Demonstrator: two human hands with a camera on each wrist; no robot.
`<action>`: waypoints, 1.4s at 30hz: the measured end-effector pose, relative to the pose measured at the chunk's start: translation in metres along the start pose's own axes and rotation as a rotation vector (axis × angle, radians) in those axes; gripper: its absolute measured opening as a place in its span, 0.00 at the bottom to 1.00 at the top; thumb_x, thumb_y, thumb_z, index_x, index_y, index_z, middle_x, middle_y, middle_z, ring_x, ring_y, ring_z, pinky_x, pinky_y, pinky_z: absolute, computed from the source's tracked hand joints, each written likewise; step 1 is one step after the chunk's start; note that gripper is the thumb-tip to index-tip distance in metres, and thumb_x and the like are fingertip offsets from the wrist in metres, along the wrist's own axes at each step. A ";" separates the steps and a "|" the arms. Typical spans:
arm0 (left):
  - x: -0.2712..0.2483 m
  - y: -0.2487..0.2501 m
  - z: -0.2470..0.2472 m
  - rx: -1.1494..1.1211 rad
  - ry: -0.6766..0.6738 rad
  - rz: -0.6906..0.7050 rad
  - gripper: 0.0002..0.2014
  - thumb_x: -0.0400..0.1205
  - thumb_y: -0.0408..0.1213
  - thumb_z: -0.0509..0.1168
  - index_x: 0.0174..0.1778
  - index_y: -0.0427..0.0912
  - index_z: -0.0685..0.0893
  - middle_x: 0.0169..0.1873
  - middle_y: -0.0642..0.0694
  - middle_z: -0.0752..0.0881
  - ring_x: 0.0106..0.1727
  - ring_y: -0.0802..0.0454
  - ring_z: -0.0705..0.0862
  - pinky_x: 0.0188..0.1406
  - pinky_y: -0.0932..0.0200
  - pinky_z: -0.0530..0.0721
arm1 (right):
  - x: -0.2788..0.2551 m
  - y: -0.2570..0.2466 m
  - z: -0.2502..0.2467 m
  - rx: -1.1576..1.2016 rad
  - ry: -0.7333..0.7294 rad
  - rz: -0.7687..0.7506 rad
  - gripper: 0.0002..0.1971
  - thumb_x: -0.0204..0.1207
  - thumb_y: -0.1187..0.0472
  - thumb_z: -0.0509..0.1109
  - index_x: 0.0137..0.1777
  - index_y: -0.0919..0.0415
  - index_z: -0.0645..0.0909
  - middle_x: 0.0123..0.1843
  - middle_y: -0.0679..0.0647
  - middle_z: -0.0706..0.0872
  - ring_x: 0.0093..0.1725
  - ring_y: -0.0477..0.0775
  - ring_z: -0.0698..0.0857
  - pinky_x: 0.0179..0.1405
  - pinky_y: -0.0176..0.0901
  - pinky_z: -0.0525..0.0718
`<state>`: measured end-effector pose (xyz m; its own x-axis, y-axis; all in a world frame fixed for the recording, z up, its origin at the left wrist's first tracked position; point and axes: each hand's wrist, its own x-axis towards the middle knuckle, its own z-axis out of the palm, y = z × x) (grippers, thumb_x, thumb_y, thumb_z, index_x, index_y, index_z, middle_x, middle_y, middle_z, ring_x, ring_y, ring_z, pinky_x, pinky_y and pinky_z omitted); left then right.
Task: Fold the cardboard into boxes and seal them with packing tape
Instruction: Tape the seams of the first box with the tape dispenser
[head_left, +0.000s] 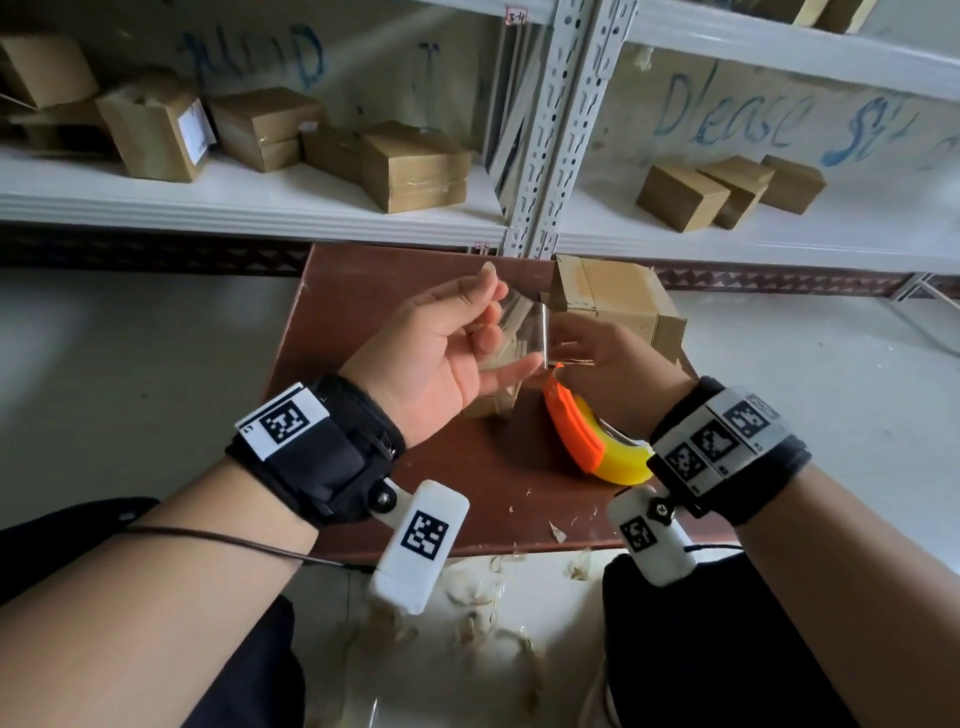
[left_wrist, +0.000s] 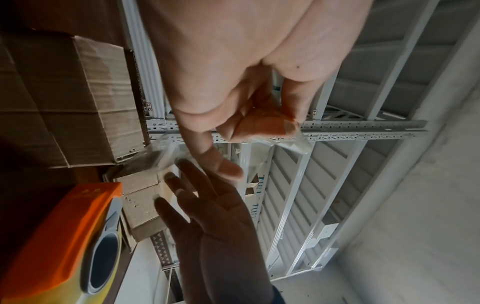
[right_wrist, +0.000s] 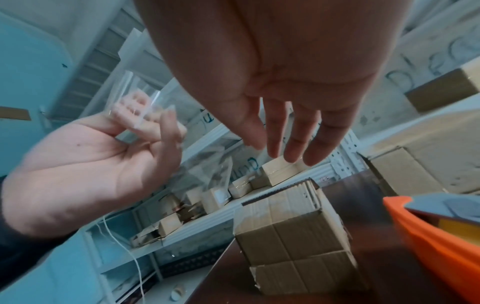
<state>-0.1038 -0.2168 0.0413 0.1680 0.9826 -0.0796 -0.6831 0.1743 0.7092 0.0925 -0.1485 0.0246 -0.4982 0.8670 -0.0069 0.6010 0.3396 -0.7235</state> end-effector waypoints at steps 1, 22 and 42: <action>0.000 0.002 0.001 -0.014 -0.001 -0.006 0.07 0.82 0.41 0.69 0.42 0.42 0.84 0.35 0.51 0.77 0.31 0.58 0.76 0.59 0.33 0.87 | 0.002 -0.003 0.003 0.051 -0.014 -0.001 0.29 0.75 0.78 0.66 0.72 0.53 0.84 0.64 0.45 0.91 0.62 0.46 0.89 0.61 0.39 0.84; -0.023 0.032 0.006 -0.056 -0.025 0.061 0.12 0.87 0.44 0.65 0.39 0.46 0.83 0.32 0.55 0.77 0.32 0.60 0.75 0.55 0.42 0.87 | -0.004 -0.026 0.012 0.766 -0.035 0.258 0.16 0.82 0.71 0.51 0.48 0.63 0.82 0.60 0.71 0.91 0.59 0.73 0.89 0.66 0.61 0.81; 0.004 0.024 -0.012 -0.386 0.061 0.069 0.13 0.86 0.46 0.66 0.39 0.44 0.89 0.28 0.55 0.79 0.32 0.57 0.77 0.52 0.46 0.91 | -0.004 -0.033 0.029 0.812 -0.132 0.151 0.33 0.67 0.64 0.72 0.76 0.56 0.80 0.71 0.63 0.87 0.70 0.67 0.86 0.65 0.57 0.82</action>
<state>-0.1286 -0.2082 0.0499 0.0779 0.9928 -0.0913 -0.9104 0.1082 0.3994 0.0565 -0.1734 0.0280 -0.5480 0.8150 -0.1882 0.0554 -0.1891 -0.9804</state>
